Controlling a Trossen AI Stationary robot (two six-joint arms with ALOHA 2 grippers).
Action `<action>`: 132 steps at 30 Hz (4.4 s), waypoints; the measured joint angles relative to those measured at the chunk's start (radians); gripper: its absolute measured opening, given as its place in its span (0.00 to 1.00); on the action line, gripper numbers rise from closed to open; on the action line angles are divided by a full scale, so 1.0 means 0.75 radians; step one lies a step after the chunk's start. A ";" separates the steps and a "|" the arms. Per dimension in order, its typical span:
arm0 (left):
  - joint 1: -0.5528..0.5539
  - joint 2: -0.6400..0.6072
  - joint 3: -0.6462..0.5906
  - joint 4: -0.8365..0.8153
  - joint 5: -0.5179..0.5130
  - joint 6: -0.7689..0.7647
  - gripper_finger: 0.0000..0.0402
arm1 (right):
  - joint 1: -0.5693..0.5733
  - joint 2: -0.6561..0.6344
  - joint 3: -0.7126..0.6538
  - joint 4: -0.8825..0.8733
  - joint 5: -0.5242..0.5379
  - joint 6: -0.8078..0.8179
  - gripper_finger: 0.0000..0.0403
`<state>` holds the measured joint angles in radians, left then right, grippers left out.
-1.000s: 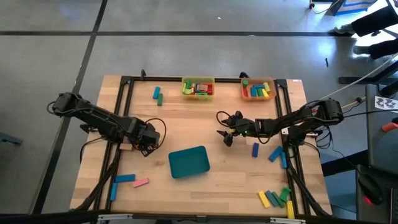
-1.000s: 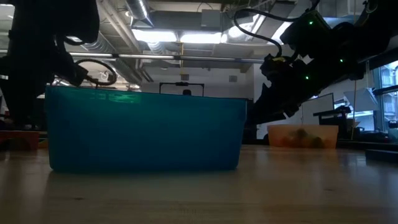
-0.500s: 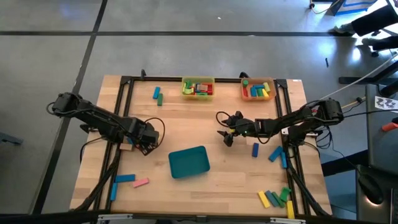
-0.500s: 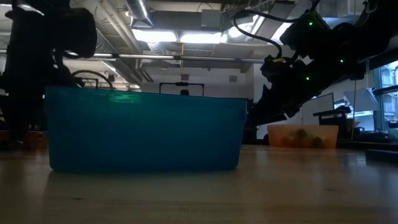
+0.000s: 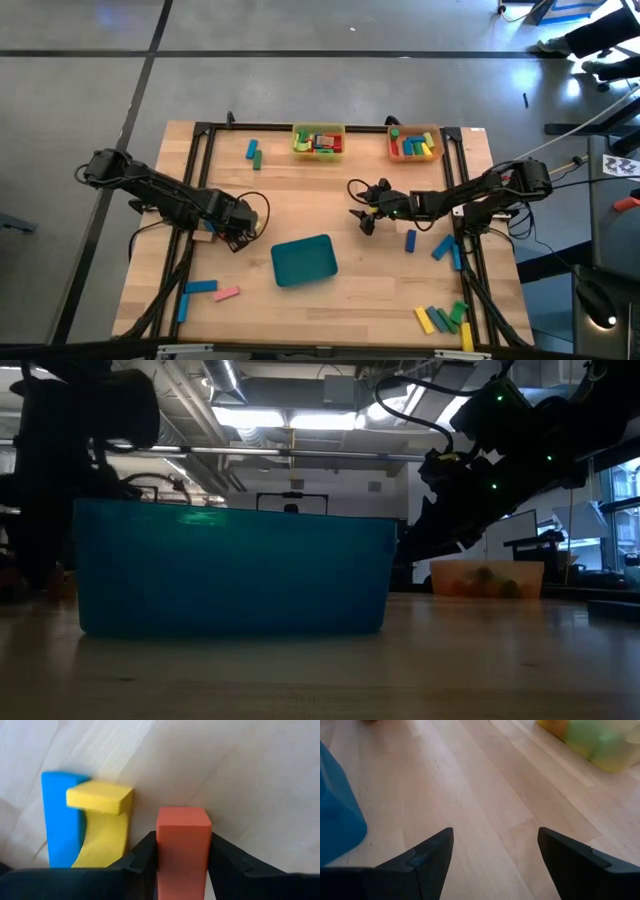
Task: Sort blocks by size
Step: Put the pink arch block into the yellow bin, then put the yellow arch block into the yellow bin
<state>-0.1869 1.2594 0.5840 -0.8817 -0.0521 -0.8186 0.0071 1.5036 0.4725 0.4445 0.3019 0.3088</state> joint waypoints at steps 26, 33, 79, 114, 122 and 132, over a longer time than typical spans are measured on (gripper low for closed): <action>0.535 -0.001 0.500 0.598 -0.270 1.081 0.31 | -0.001 0.000 0.000 0.002 0.021 -0.004 0.72; 0.741 0.082 0.500 0.894 -0.182 1.269 0.32 | -0.002 0.000 0.000 0.002 0.095 -0.004 0.72; 0.935 0.412 0.795 0.676 -0.104 1.448 0.56 | -0.002 0.000 0.000 0.001 0.060 -0.004 0.72; 0.417 0.065 0.269 -0.303 -0.109 0.451 0.56 | -0.002 0.000 0.000 0.012 0.061 0.000 0.72; 0.394 0.066 0.178 -0.208 -0.093 0.437 0.56 | -0.002 0.000 0.000 0.010 0.061 0.001 0.72; 0.385 0.066 0.080 -0.161 -0.046 0.467 0.56 | -0.001 0.000 0.000 0.004 0.074 0.000 0.72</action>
<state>0.1020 1.3090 0.6443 -1.0025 -0.0865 -0.4681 0.0063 1.5036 0.4725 0.4473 0.3571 0.3088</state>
